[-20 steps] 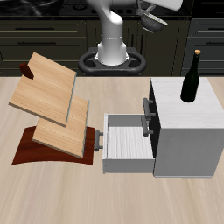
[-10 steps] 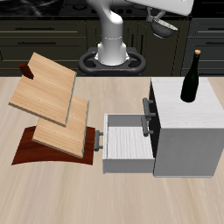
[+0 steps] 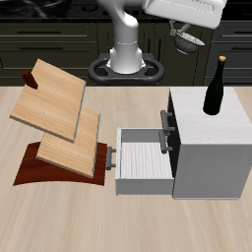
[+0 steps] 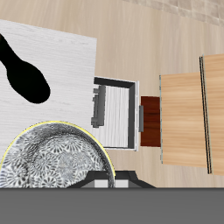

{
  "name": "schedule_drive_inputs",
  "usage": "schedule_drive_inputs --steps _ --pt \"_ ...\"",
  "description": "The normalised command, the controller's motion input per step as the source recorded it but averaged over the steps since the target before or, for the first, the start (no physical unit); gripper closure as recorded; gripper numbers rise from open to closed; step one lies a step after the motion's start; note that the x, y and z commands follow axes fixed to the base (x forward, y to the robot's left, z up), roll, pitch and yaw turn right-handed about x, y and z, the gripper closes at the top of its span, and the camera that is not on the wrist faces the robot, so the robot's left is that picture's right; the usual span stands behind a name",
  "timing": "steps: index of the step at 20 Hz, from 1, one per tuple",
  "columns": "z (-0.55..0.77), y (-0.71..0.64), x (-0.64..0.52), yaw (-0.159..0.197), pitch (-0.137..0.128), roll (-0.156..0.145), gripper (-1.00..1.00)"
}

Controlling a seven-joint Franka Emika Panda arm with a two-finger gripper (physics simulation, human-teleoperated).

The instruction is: Place the bowl on top of the cabinet

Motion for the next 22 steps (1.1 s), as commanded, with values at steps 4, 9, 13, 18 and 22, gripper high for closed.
schedule_drive_inputs --steps 4,9,13,18,22 --pt "-0.11 0.01 0.04 -0.014 -0.005 0.006 1.00" --pt "-0.22 0.07 0.05 -0.034 0.008 0.036 1.00" --pt "-0.17 0.14 0.00 -0.030 -0.014 0.041 1.00" --pt "-0.20 0.03 0.14 -0.013 0.009 0.004 1.00" --pt "-0.17 -0.04 0.17 -0.018 0.004 -0.014 1.00"
